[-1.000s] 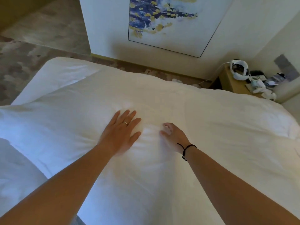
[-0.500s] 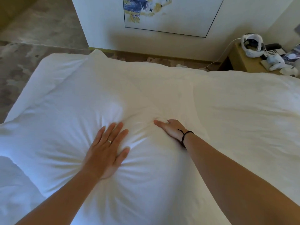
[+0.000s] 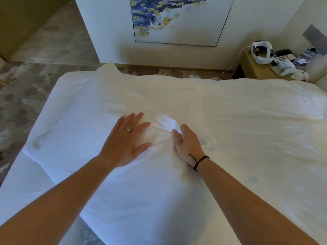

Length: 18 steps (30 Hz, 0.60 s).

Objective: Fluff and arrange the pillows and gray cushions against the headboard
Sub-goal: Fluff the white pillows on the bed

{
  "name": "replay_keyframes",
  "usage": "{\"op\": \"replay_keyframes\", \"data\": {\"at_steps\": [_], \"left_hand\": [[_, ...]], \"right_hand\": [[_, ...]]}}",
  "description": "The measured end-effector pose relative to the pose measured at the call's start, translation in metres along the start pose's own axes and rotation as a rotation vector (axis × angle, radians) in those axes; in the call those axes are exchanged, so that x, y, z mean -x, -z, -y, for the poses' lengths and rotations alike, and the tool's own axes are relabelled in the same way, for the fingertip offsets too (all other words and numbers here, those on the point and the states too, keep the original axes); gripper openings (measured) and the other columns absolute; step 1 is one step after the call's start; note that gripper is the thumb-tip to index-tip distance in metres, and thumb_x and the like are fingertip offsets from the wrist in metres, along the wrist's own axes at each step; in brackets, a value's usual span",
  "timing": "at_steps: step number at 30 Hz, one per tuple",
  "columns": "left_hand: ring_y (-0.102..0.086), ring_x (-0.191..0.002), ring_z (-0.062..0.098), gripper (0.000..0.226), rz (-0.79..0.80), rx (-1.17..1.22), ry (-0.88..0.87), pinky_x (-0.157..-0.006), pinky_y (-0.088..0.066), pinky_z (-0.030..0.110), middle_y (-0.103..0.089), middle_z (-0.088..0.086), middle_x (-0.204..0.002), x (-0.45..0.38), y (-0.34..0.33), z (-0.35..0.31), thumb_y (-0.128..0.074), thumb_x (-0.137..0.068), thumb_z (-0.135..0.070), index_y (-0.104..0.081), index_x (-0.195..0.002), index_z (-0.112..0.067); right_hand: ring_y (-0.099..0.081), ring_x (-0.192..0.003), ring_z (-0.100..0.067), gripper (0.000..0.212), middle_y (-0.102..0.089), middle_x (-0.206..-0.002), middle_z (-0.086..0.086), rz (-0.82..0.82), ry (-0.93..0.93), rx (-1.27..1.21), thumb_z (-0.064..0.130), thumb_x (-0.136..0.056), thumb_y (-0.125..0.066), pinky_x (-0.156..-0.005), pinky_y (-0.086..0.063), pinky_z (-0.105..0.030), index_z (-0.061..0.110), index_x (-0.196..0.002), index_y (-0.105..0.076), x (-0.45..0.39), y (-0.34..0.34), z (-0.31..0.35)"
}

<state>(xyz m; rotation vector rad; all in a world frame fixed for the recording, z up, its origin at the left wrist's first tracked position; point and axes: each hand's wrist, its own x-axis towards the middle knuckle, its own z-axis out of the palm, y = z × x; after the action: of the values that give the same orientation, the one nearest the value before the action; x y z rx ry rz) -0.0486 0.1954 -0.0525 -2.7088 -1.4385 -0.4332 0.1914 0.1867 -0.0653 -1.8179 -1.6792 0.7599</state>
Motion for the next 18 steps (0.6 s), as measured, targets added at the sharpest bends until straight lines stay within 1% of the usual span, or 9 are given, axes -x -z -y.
{"op": "replay_keyframes", "data": {"at_steps": [3,6,8,9,10,11,13,16,18], "left_hand": [[-0.015,-0.149,0.023,0.077,0.049,0.001,-0.051,-0.121,-0.012,0.046,-0.021,-0.001,-0.161,-0.037,0.053,-0.015,-0.036,-0.085,-0.080,-0.031,-0.146,-0.032],[-0.005,-0.150,0.012,0.098,0.204,-0.012,-0.135,-0.122,-0.004,0.044,-0.020,-0.010,-0.161,-0.065,0.091,-0.040,-0.032,-0.067,-0.097,-0.027,-0.147,-0.040],[-0.012,-0.148,0.008,0.106,0.313,0.005,-0.174,-0.121,0.001,0.040,-0.032,-0.013,-0.156,-0.076,0.106,-0.064,-0.032,-0.055,-0.103,-0.033,-0.143,-0.044],[-0.023,-0.144,0.008,0.107,0.335,0.021,-0.185,-0.121,-0.002,0.038,-0.041,-0.016,-0.149,-0.080,0.112,-0.078,-0.033,-0.050,-0.105,-0.039,-0.139,-0.045],[-0.038,-0.135,0.008,0.104,0.337,0.028,-0.197,-0.119,-0.013,0.037,-0.051,-0.018,-0.138,-0.084,0.117,-0.094,-0.034,-0.048,-0.106,-0.047,-0.131,-0.045],[-0.050,-0.120,0.009,0.096,0.325,0.030,-0.213,-0.111,-0.028,0.034,-0.059,-0.021,-0.124,-0.088,0.121,-0.111,-0.035,-0.048,-0.105,-0.054,-0.121,-0.044],[-0.058,-0.094,0.010,0.073,0.327,0.063,-0.234,-0.085,-0.046,0.030,-0.064,-0.020,-0.100,-0.093,0.126,-0.149,-0.042,-0.058,-0.096,-0.062,-0.100,-0.040],[-0.061,-0.089,0.014,0.041,0.340,0.114,-0.280,-0.079,-0.052,0.035,-0.064,-0.013,-0.095,-0.087,0.122,-0.213,-0.054,-0.083,-0.069,-0.064,-0.096,-0.032],[-0.062,-0.090,0.018,0.032,0.268,0.088,-0.340,-0.075,-0.050,0.035,-0.063,-0.008,-0.095,-0.081,0.114,-0.262,-0.051,-0.091,-0.058,-0.060,-0.095,-0.027]], "right_hand": [[-0.046,-0.052,-0.025,0.029,-0.040,-0.060,0.007,-0.024,0.283,0.165,0.038,-0.099,-0.041,-0.050,-0.028,-0.032,0.014,-0.084,-0.038,0.048,0.040,0.027],[-0.052,-0.052,-0.030,0.039,-0.052,-0.064,-0.002,-0.056,0.452,0.258,0.043,-0.097,-0.034,-0.046,-0.035,-0.032,0.008,-0.086,-0.048,0.090,0.084,0.042],[-0.052,-0.052,-0.029,0.040,-0.054,-0.066,-0.004,-0.065,0.514,0.329,0.042,-0.097,-0.035,-0.045,-0.036,-0.032,0.008,-0.084,-0.050,0.112,0.119,0.043],[-0.052,-0.052,-0.029,0.038,-0.054,-0.066,-0.003,-0.065,0.537,0.371,0.042,-0.097,-0.037,-0.045,-0.036,-0.031,0.008,-0.083,-0.050,0.122,0.138,0.041],[-0.051,-0.051,-0.028,0.037,-0.053,-0.067,-0.003,-0.068,0.555,0.415,0.042,-0.097,-0.039,-0.044,-0.035,-0.030,0.009,-0.083,-0.050,0.131,0.158,0.038],[-0.051,-0.051,-0.029,0.037,-0.053,-0.066,-0.003,-0.070,0.565,0.457,0.042,-0.097,-0.041,-0.044,-0.035,-0.030,0.009,-0.083,-0.050,0.140,0.179,0.033],[-0.051,-0.052,-0.029,0.037,-0.055,-0.067,-0.004,-0.075,0.567,0.532,0.041,-0.096,-0.044,-0.045,-0.035,-0.029,0.008,-0.084,-0.052,0.156,0.220,0.018],[-0.052,-0.056,-0.030,0.025,-0.058,-0.070,-0.007,-0.079,0.533,0.634,0.030,-0.093,-0.058,-0.050,-0.037,-0.030,0.006,-0.086,-0.055,0.183,0.275,-0.014],[-0.051,-0.055,-0.032,0.019,-0.059,-0.069,-0.008,-0.087,0.485,0.684,0.021,-0.088,-0.067,-0.052,-0.036,-0.030,0.006,-0.085,-0.057,0.203,0.306,-0.041]]}}
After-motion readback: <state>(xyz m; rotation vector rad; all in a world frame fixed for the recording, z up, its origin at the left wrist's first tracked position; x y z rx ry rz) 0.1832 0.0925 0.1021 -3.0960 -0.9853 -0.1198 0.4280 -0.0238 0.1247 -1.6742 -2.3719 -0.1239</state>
